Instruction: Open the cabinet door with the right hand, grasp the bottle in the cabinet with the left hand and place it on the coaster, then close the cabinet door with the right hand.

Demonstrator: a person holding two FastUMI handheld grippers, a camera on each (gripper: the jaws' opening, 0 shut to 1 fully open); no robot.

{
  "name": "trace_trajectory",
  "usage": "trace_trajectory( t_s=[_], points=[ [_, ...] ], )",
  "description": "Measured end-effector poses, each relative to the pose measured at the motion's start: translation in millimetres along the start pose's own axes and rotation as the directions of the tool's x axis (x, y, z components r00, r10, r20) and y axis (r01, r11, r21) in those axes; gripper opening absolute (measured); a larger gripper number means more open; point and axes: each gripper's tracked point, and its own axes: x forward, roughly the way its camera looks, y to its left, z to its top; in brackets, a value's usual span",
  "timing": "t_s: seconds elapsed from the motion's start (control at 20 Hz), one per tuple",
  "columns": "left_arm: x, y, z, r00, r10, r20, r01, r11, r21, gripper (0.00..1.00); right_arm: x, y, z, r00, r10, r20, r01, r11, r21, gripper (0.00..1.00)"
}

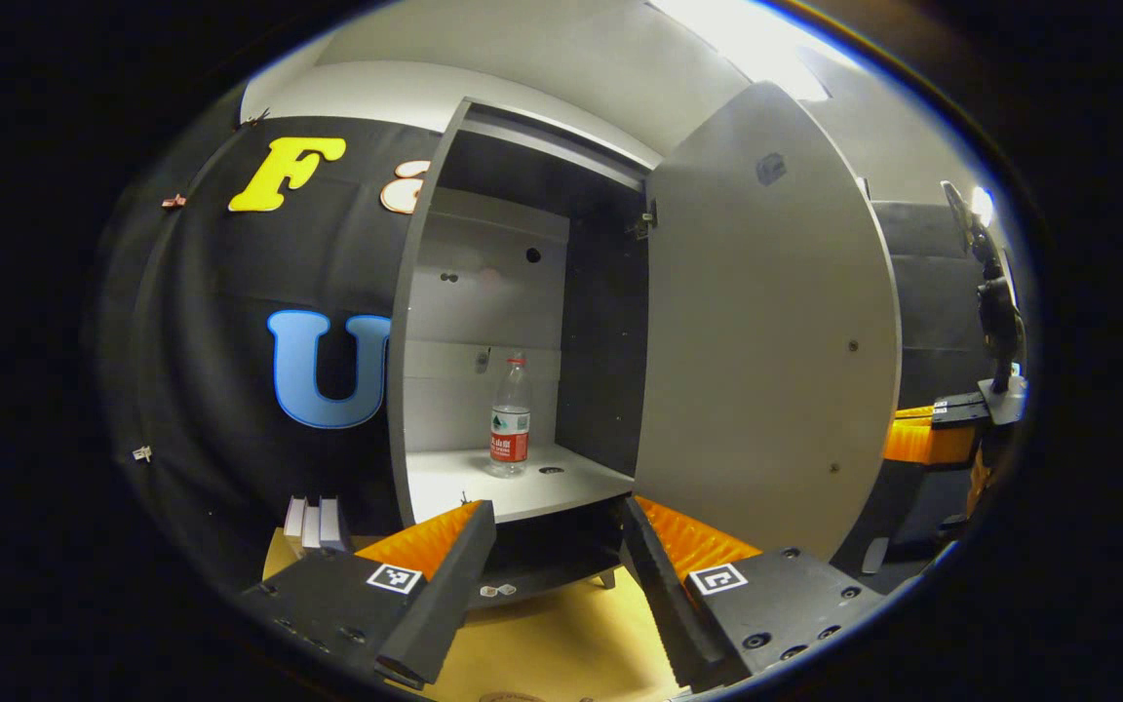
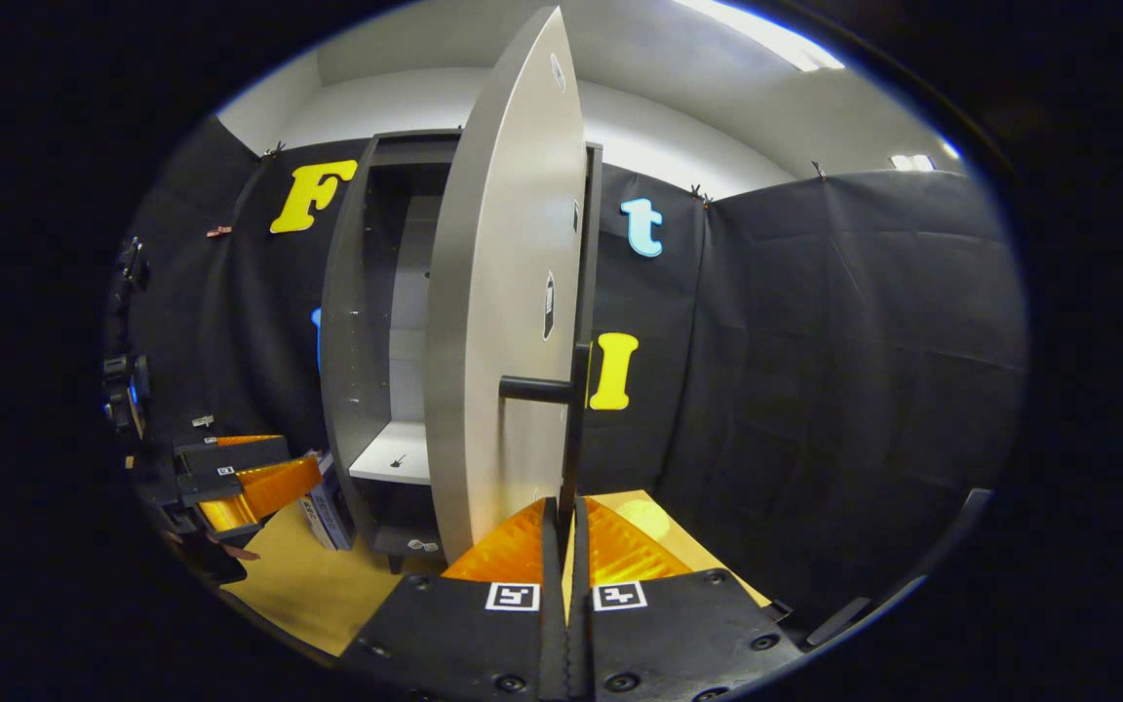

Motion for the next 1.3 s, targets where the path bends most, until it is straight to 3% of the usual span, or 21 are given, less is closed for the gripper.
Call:
trace_trajectory(
  t_s=[0.15, 0.3, 0.35, 0.5, 0.55, 0.7, 1.05, 1.3],
  points=[
    [23, -13, 4, 1.000, -0.017, 0.012, 0.017, 1.000, 0.003, 0.84, -4, -18, 9, 0.999, 0.032, 0.023, -0.033, 0.998, 0.046, 0.05],
    [55, -8, 15, 0.999, 0.037, 0.034, -0.038, 0.998, 0.044, 0.80, 4, -42, 18, 0.997, 0.044, 0.059, -0.044, 0.999, 0.006, 0.05],
    [66, -6, 17, 0.998, 0.053, 0.045, -0.055, 0.997, 0.062, 0.84, 4, -51, 17, 0.997, 0.048, 0.060, -0.049, 0.999, 0.004, 0.05],
    [104, -2, 24, 0.994, 0.081, 0.069, -0.087, 0.991, 0.097, 0.84, 5, -63, 11, 0.994, 0.099, 0.038, -0.100, 0.994, 0.031, 0.05],
    [117, 0, 24, 0.993, 0.090, 0.072, -0.097, 0.990, 0.100, 0.80, 6, -68, 5, 0.994, 0.105, 0.020, -0.105, 0.994, 0.010, 0.05],
    [155, 11, 18, 0.990, 0.125, 0.058, -0.130, 0.987, 0.095, 0.84, 2, -87, -2, 0.994, 0.106, -0.007, -0.106, 0.994, 0.014, 0.05],
    [233, 56, 12, 0.969, 0.233, 0.084, -0.243, 0.961, 0.130, 0.84, -28, -153, -2, 0.999, -0.030, 0.013, 0.028, 0.992, 0.121, 0.05],
    [280, 81, 8, 0.955, 0.282, 0.088, -0.293, 0.944, 0.154, 0.83, -21, -213, 8, 0.974, -0.215, 0.063, 0.201, 0.963, 0.180, 0.06]
  ],
)
